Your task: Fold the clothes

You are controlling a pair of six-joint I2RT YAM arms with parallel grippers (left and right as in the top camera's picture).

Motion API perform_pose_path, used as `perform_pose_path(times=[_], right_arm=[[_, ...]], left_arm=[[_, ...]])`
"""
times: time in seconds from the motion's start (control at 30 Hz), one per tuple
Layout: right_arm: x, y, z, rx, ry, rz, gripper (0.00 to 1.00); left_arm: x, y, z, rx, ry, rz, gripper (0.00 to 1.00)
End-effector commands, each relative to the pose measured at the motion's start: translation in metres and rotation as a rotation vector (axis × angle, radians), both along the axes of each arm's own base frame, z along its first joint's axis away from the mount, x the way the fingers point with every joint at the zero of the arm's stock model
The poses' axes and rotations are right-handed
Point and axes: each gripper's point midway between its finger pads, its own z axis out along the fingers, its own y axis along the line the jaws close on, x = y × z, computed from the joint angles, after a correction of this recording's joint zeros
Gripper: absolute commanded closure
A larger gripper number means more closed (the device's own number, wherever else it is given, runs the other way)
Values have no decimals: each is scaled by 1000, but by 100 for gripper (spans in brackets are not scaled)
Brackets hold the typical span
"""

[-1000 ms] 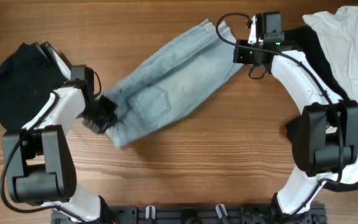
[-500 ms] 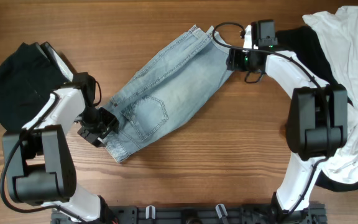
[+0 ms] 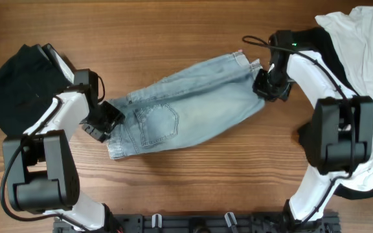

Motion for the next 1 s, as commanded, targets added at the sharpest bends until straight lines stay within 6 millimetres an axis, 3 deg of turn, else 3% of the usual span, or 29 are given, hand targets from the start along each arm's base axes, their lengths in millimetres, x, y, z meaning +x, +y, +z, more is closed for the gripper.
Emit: perform_pose_path(times=[0.0,0.03,0.07,0.13,0.2,0.23,0.3,0.37,0.53,0.63,0.67,0.7,0.73,0.8,0.9,0.97], right_arm=[[-14,-14,17,-86,16,-39,88],[-16,-15,16,-91,26,-38,64],[-15,-18,17,-110,24,-39,50],[-7,-32,24,-158,-16,-22,48],[28,-49,50,-196,-149,24,45],[45,-48,58,-177,-213,63,33],[83,-21,70,-65,-388,278,23],[92,-7,61,-6,-419,341,22],[88,17,7,136,-331,405,22],[87,33,-2,222,-332,437,29],[88,37,-1,243,-342,447,41],[89,41,-1,245,-351,454,90],[89,45,1,264,-358,470,96],[95,47,20,275,-397,471,95],[122,42,95,254,-570,453,96],[131,44,118,243,-635,461,96]], left_arm=[[13,9,-3,18,-42,12,38],[14,12,-2,18,-42,23,38],[14,17,0,14,-41,41,39],[12,27,2,-7,-35,77,39],[10,32,4,-57,-39,81,39],[8,33,4,-58,-33,84,39],[8,29,4,-71,-31,81,38],[8,27,4,-76,-32,76,37],[8,27,4,-75,-32,77,36],[8,27,4,-75,-32,77,36],[8,27,4,-75,-32,77,36],[8,27,4,-75,-32,77,36],[8,27,4,-75,-31,76,36],[8,27,4,-75,-31,77,36],[8,28,4,-75,-32,77,36],[8,27,4,-75,-32,77,36]])
